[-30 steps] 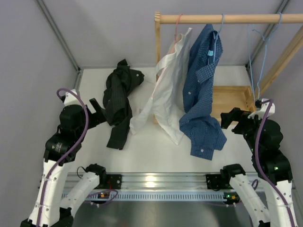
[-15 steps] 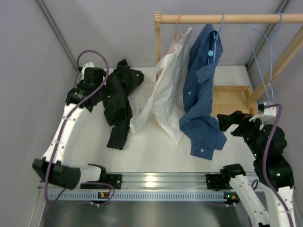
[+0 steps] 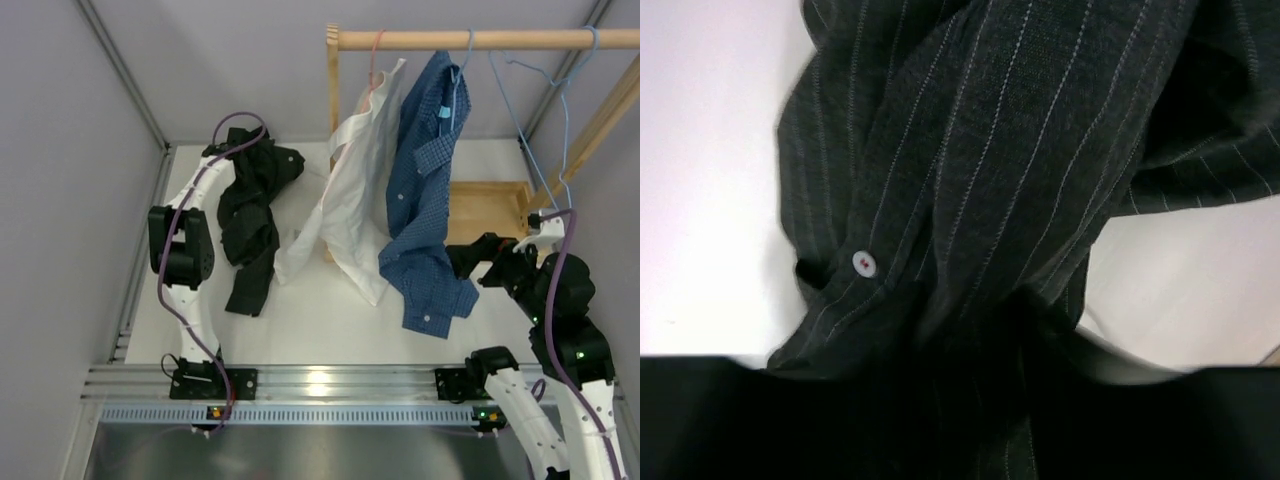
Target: Place the shirt on the hanger
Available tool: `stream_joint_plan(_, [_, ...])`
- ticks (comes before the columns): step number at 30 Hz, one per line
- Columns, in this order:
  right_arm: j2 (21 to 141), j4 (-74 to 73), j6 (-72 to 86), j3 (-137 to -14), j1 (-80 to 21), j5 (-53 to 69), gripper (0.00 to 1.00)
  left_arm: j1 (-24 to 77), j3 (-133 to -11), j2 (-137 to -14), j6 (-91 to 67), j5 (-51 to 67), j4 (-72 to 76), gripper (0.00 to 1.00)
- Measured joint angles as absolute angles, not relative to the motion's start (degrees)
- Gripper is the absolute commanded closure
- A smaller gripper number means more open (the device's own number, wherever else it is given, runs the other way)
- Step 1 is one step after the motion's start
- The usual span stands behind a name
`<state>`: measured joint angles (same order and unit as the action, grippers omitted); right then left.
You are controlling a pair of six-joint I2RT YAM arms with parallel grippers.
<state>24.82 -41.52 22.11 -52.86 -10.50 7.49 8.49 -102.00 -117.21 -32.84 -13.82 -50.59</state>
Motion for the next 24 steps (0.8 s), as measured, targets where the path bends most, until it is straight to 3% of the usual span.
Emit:
stream_joint_plan(1, [24.99, -41.58, 22.11, -52.69, -10.5, 7.57, 0.01, 8.23, -102.0, -117.89, -33.17, -12.78, -50.85, 1.0])
stream_joint_plan(7, [26.37, -41.25, 21.96, -51.31, -10.5, 8.29, 0.01, 8.36, -101.84, -113.27, -31.79, -10.22, -51.51, 1.0])
stream_joint_plan(13, [26.39, -39.66, 20.51, -49.91, -10.5, 12.34, 0.01, 8.95, -101.54, -88.05, -26.85, -7.64, -51.27, 1.0])
stream_joint_plan(18, [26.44, -37.78, 19.44, -49.5, -10.5, 19.11, 0.01, 8.95, -100.47, -62.08, -20.75, 9.17, -50.09, 1.0])
stream_joint_plan(24, [27.0, -33.65, 19.31, -49.43, -10.5, 34.68, 0.01, 9.34, -91.42, -41.34, -19.42, 32.49, -50.06, 1.0])
